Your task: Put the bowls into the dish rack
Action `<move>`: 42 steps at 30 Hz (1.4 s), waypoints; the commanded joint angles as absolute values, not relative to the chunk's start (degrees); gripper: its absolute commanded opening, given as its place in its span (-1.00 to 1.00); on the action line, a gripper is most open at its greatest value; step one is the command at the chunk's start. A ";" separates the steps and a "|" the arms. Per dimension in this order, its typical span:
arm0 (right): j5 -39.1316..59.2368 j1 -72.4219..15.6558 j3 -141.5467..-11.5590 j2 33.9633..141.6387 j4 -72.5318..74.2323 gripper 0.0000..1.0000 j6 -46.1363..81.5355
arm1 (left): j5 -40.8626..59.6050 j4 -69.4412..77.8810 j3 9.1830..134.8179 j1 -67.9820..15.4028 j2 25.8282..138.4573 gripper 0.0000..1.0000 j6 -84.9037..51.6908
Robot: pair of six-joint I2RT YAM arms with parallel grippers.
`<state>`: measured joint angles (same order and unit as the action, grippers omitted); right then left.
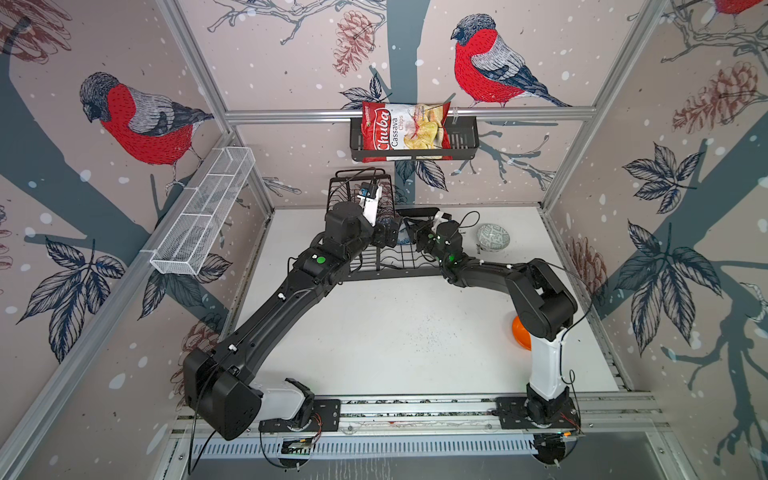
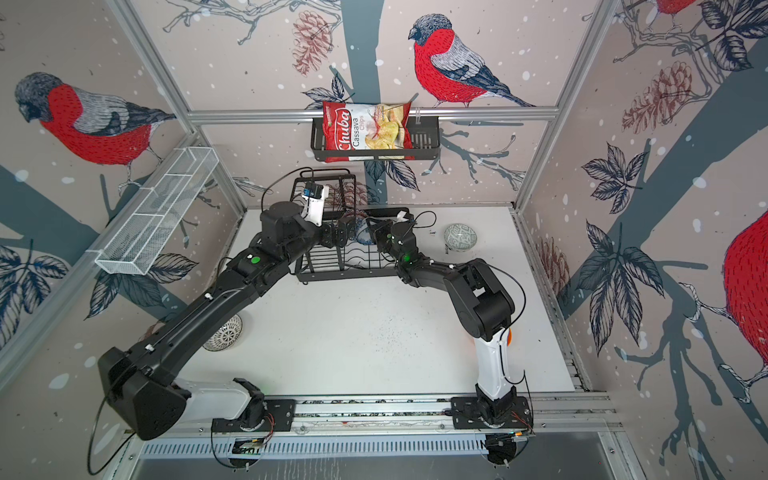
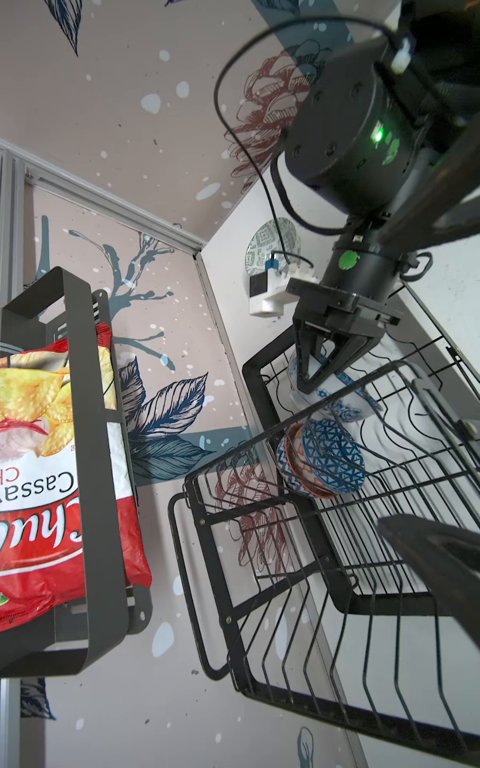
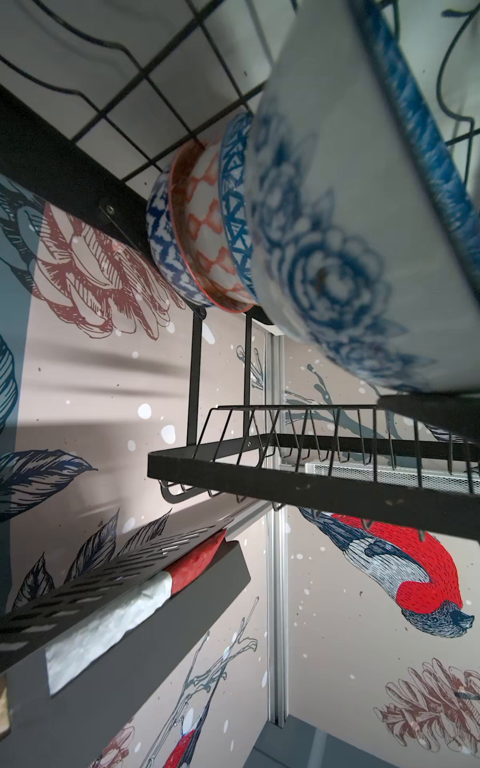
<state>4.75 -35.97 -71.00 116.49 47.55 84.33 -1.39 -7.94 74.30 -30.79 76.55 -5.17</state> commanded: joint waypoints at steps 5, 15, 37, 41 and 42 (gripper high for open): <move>4.92 -36.88 -74.60 120.28 51.93 -1.00 86.51 | 1.18 -7.31 74.89 -29.86 77.45 0.97 -7.29; 4.92 -38.40 -79.61 126.62 53.76 -1.00 88.71 | 3.48 -6.94 74.80 -27.42 77.34 0.96 -8.91; 4.61 -39.66 -90.32 135.74 50.71 -1.00 90.69 | 5.43 -6.43 74.86 -25.32 77.19 0.96 -10.02; 4.87 -39.73 -90.01 136.75 51.74 -1.00 91.88 | 5.95 -6.42 74.81 -24.97 77.14 0.96 -10.34; 4.87 -39.73 -90.00 136.94 51.77 -1.00 91.93 | 5.98 -6.33 74.77 -24.96 77.13 0.96 -10.44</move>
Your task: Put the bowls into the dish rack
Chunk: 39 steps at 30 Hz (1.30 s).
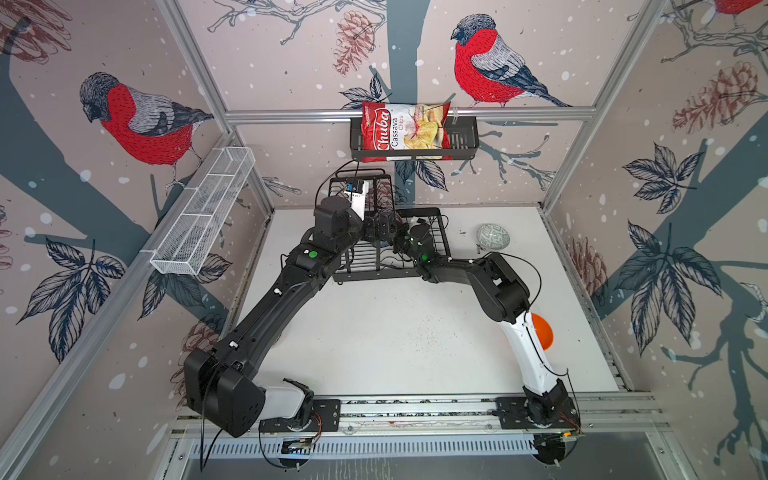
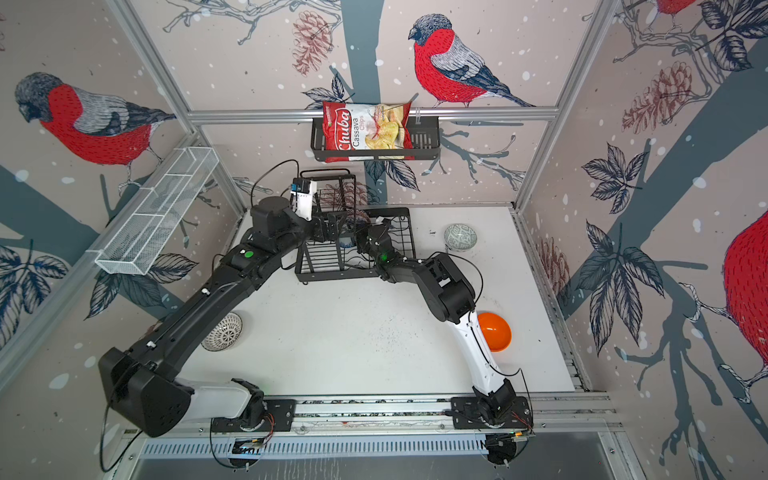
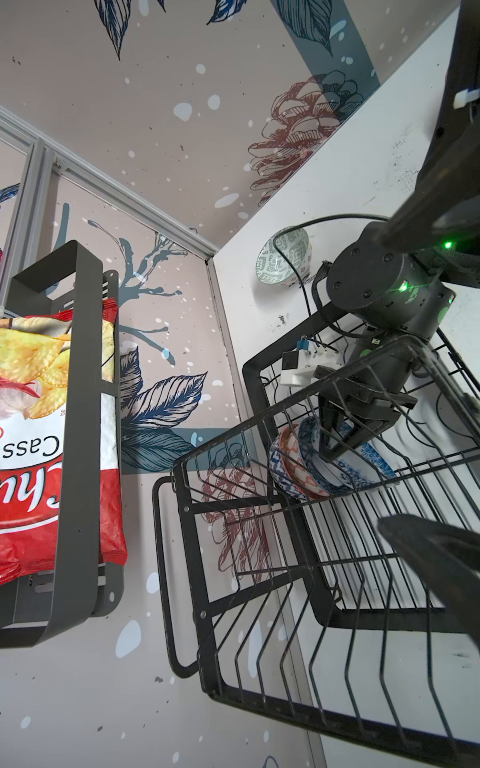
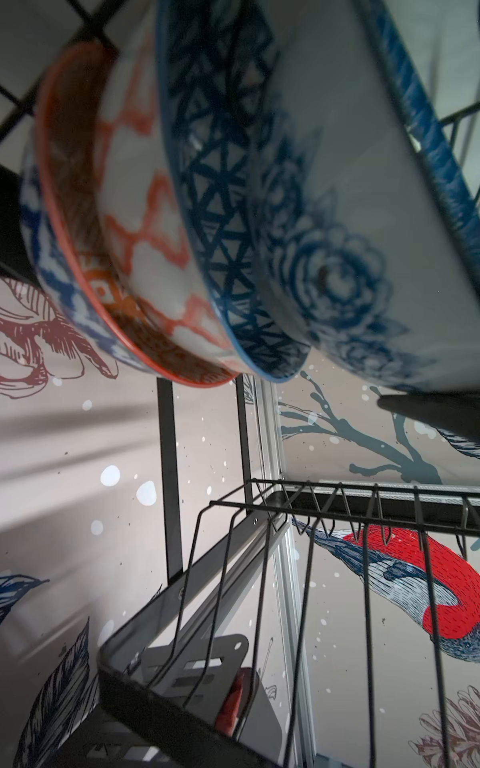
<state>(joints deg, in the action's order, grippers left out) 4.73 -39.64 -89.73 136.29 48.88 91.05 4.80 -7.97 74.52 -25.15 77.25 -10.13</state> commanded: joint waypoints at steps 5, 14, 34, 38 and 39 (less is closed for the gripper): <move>5.01 -39.81 -89.67 137.45 52.29 -1.00 92.08 | 6.21 -6.25 74.73 -24.73 77.26 0.96 -10.55; 4.90 -39.99 -86.36 136.41 54.80 -1.00 93.78 | 6.35 -6.24 74.71 -24.70 77.34 0.96 -10.55; 4.22 -40.42 -83.20 134.43 54.84 -1.00 94.00 | 6.85 -6.07 74.69 -24.67 77.34 0.97 -10.90; 3.87 -40.38 -82.32 134.14 54.93 -1.00 94.55 | 6.79 -6.13 74.70 -24.70 77.44 0.96 -10.88; 3.75 -40.49 -82.03 134.04 54.87 -1.00 94.78 | 6.85 -6.06 74.69 -24.70 77.48 0.96 -10.89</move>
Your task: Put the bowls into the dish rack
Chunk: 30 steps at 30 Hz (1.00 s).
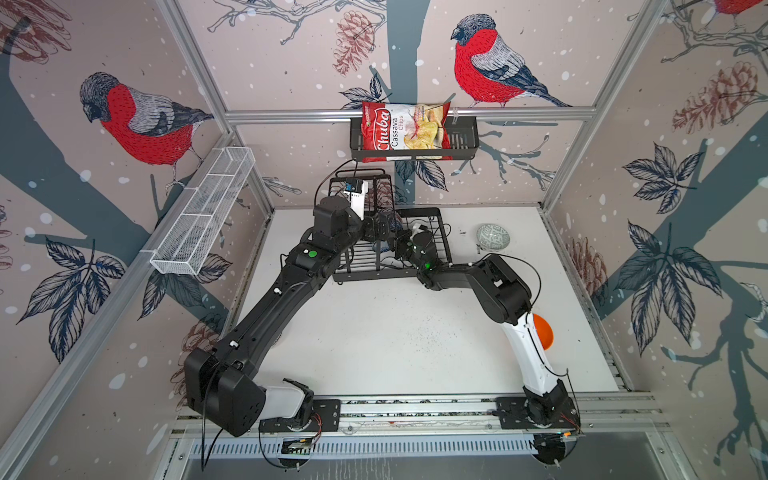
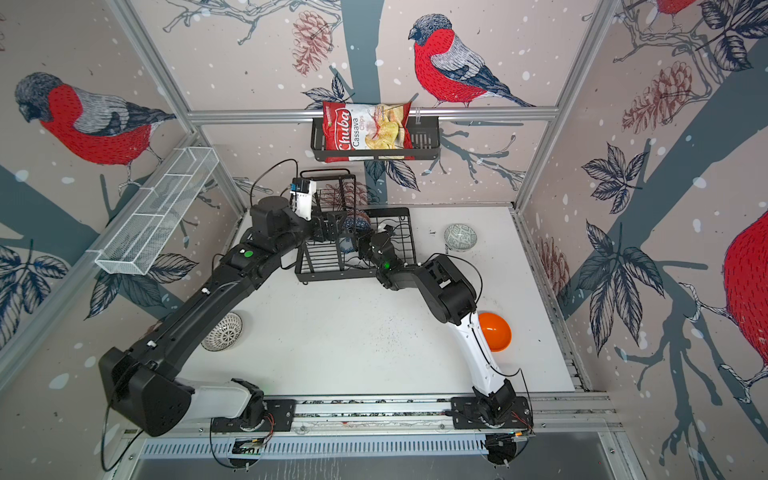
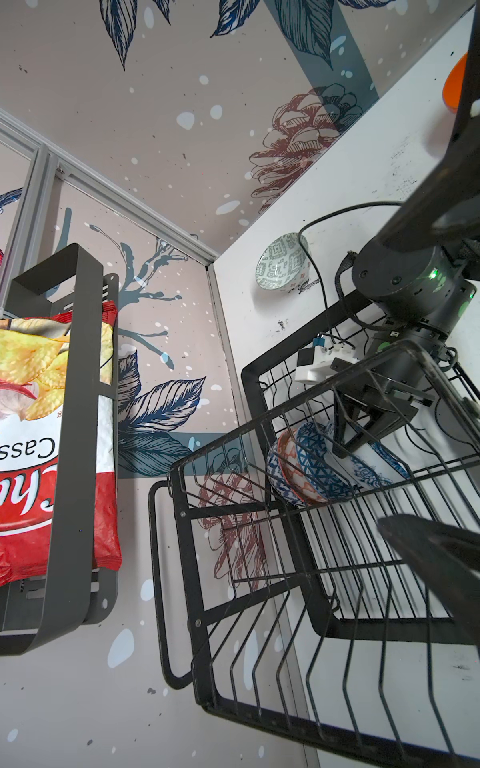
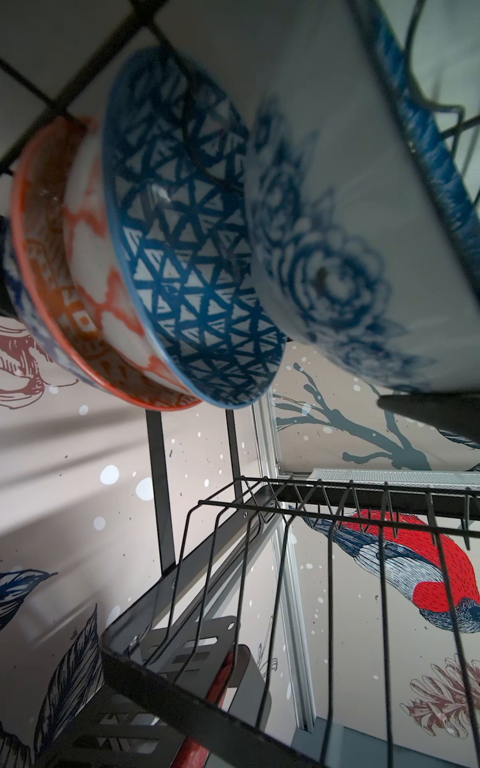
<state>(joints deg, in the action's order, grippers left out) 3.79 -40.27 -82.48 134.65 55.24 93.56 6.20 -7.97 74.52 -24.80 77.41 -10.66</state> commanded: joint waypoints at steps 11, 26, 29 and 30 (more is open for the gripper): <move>3.10 -40.81 -80.89 133.50 53.98 -0.99 95.35 | 7.12 -6.06 74.64 -24.70 77.43 0.96 -11.04; 2.46 -41.14 -80.32 133.59 52.85 -0.80 97.20 | 7.42 -5.98 74.68 -24.70 77.34 0.96 -11.17; 2.55 -41.13 -80.33 133.51 52.65 -0.76 97.72 | 7.50 -5.98 74.68 -24.70 77.35 0.97 -11.16; 2.55 -41.14 -80.33 133.50 52.60 -0.75 97.82 | 7.54 -5.98 74.70 -24.69 77.34 0.96 -11.21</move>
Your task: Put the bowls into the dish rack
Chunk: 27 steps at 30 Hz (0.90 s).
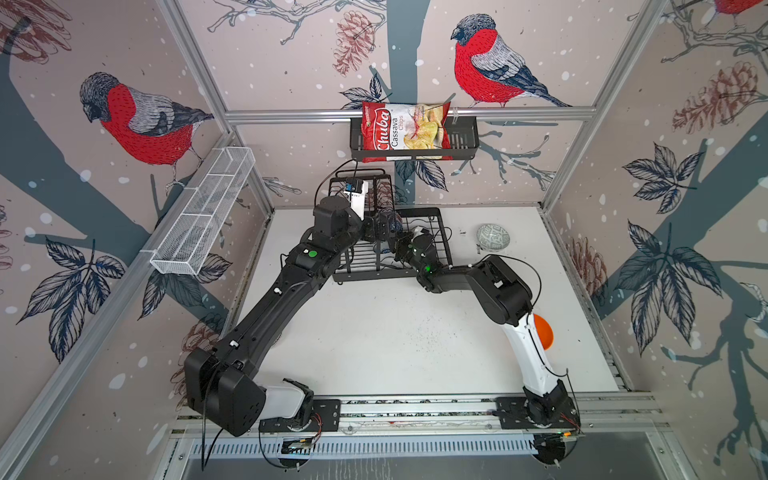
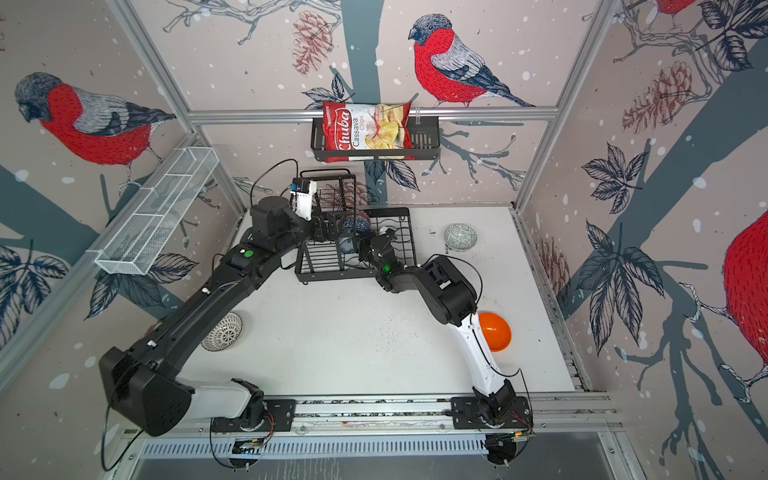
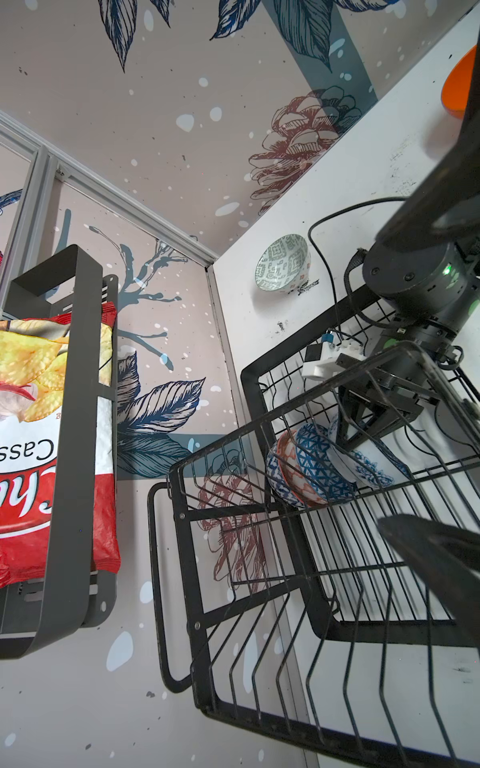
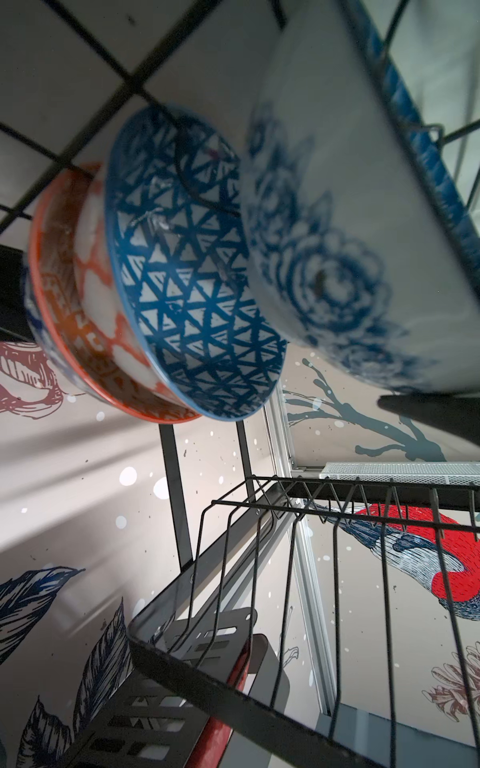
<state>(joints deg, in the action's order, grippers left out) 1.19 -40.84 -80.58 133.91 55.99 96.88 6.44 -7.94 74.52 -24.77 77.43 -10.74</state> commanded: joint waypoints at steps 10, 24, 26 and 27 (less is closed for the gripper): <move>2.28 -41.13 -81.16 133.07 51.36 -0.69 97.69 | 7.65 -5.98 74.71 -24.70 77.34 0.97 -11.30; 2.29 -40.69 -80.96 131.63 50.75 -0.62 96.94 | 7.81 -5.98 74.64 -24.70 77.34 0.97 -11.37; 2.20 -40.62 -80.73 131.44 50.80 -0.60 96.94 | 7.82 -5.98 74.70 -24.70 77.34 0.97 -11.35; 2.19 -40.61 -80.62 131.40 50.80 -0.58 96.86 | 7.82 -5.98 74.63 -24.70 77.34 0.96 -11.37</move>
<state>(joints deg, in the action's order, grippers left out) 1.98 -40.77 -80.90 132.14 50.57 97.43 7.44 -7.94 74.52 -24.77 77.43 -11.62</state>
